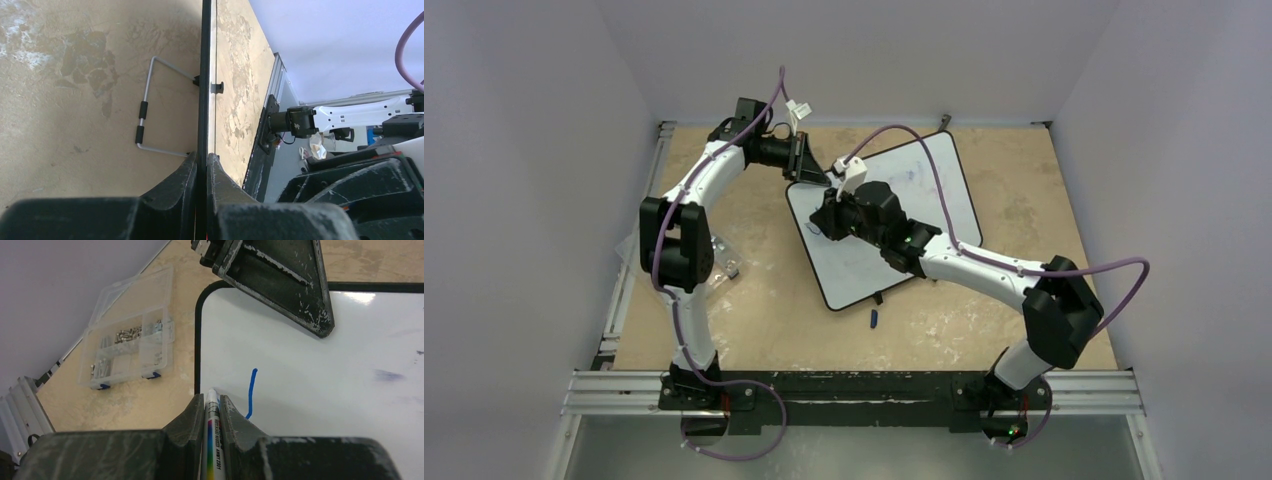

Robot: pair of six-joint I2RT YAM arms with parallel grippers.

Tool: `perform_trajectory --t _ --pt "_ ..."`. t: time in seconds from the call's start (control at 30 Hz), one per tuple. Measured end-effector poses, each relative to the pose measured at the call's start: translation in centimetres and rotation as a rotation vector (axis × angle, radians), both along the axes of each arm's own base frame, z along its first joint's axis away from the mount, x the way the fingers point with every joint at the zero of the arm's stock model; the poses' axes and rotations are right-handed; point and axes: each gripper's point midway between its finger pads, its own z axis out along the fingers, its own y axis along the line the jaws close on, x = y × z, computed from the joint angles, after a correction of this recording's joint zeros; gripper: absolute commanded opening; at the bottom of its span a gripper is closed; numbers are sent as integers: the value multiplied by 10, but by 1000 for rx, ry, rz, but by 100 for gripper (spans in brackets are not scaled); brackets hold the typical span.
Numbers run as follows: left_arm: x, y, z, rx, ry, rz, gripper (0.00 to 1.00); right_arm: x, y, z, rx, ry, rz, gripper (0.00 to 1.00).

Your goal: Write a sentence on the whiteboard

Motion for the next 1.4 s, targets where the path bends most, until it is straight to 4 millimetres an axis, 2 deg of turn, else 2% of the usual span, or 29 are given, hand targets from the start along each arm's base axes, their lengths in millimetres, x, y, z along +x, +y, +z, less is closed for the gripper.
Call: perform_trajectory --t 0.3,0.6,0.87,1.4 --pt "-1 -1 1 3 -3 0 0 12 0 24 27 -42 -49 0" --pt "-1 -1 2 3 -4 0 0 34 -15 35 23 -67 -137 0" --pt "-1 -1 1 7 -5 3 0 47 -22 26 -8 -55 -171 0" --pt "0 -1 1 9 -7 5 0 44 -21 24 2 -44 -161 0"
